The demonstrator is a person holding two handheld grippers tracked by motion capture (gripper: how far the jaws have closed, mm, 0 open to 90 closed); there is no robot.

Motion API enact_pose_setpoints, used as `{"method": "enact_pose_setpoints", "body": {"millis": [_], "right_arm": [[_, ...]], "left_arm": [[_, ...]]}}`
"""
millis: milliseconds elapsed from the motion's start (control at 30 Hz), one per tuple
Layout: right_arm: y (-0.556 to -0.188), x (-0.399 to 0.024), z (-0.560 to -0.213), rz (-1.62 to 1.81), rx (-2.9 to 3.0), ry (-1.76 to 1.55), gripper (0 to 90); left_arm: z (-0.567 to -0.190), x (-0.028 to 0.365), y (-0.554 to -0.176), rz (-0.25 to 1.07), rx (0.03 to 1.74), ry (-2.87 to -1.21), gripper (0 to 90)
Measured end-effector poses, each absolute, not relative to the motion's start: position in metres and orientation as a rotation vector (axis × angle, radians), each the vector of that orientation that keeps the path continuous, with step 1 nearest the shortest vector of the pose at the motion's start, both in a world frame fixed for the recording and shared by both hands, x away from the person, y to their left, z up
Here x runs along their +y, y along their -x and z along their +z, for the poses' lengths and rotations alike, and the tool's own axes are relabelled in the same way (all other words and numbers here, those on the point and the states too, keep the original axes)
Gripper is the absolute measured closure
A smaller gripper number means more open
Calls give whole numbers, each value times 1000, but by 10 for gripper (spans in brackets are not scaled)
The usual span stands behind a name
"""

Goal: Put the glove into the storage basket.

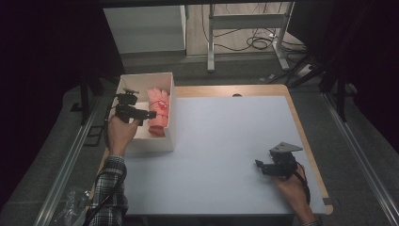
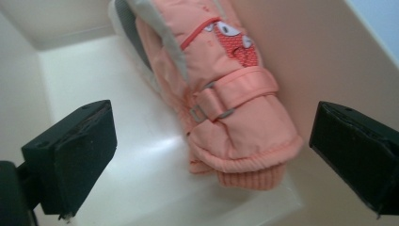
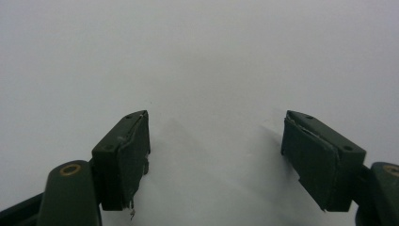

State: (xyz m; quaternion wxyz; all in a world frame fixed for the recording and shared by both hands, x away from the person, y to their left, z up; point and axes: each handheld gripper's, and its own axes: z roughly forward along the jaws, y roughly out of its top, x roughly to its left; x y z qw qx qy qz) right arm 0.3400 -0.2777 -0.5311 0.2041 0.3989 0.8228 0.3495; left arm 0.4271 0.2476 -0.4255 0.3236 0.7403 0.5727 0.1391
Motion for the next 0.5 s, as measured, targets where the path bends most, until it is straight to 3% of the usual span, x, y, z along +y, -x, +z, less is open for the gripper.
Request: {"method": "enact_pose_setpoints", "body": {"millis": [500], "right_arm": [[-340, -278, -531, 973, 2294, -1112, 241]], "left_arm": [[-394, 203, -398, 403, 1215, -2035, 9]]}}
